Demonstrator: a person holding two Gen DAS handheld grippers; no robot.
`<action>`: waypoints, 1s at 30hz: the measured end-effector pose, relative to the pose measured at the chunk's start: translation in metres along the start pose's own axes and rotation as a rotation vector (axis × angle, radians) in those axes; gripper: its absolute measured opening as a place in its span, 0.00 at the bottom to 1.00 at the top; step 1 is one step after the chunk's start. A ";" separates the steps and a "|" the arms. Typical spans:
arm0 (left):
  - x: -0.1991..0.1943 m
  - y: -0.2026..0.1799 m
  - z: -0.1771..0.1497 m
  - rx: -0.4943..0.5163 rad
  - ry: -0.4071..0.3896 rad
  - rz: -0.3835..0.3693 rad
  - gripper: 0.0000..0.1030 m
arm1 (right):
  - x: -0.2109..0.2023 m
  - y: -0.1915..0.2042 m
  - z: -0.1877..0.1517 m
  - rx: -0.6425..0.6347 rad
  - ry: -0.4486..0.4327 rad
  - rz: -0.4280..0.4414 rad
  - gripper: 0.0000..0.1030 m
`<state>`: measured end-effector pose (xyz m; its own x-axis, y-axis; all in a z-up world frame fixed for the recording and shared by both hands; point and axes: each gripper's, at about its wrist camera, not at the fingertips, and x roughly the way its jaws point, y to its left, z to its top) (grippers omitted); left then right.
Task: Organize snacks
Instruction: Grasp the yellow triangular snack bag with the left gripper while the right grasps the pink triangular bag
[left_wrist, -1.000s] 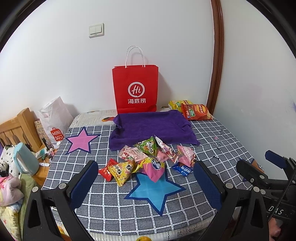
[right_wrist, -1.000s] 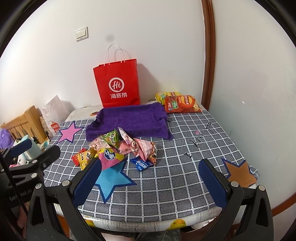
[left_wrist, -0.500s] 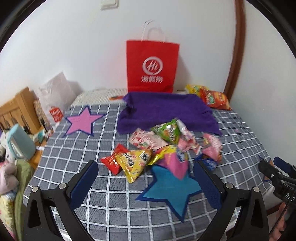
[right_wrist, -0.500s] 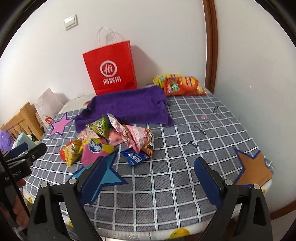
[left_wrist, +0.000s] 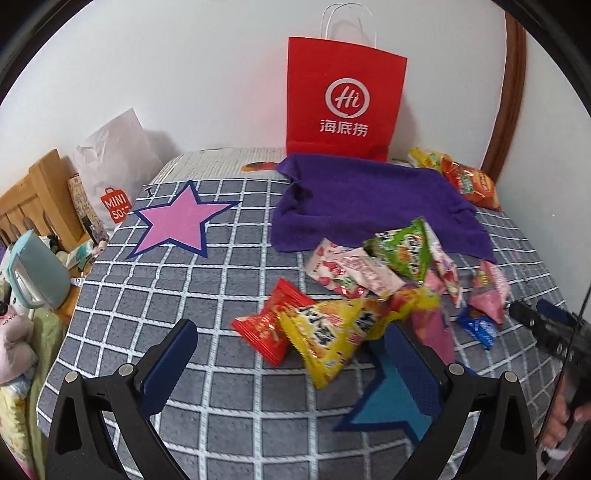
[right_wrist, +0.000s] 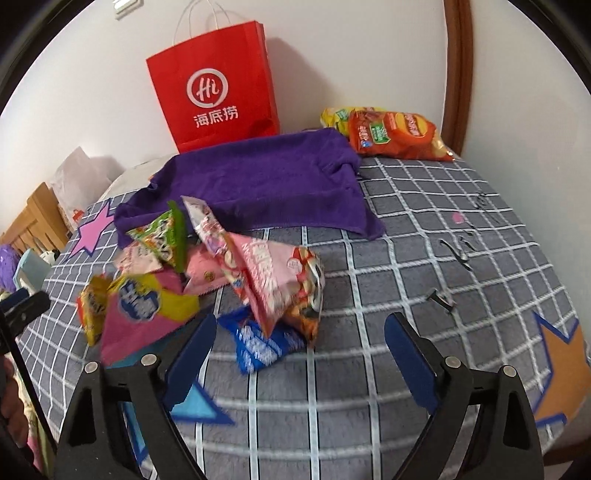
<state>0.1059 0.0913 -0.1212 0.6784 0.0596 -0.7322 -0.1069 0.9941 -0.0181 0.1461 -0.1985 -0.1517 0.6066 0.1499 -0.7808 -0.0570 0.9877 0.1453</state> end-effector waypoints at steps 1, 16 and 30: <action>0.003 0.002 0.000 0.003 -0.001 0.004 0.99 | 0.005 -0.001 0.002 0.004 0.002 0.002 0.90; 0.045 0.015 -0.002 -0.035 0.083 -0.063 0.99 | 0.069 0.003 0.016 -0.014 0.037 0.046 0.66; 0.072 -0.011 -0.002 0.021 0.108 -0.119 0.99 | 0.072 -0.006 0.012 -0.027 -0.024 0.030 0.61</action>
<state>0.1542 0.0847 -0.1753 0.6031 -0.0675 -0.7948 -0.0146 0.9953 -0.0956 0.1999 -0.1942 -0.2013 0.6233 0.1782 -0.7614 -0.0960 0.9838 0.1517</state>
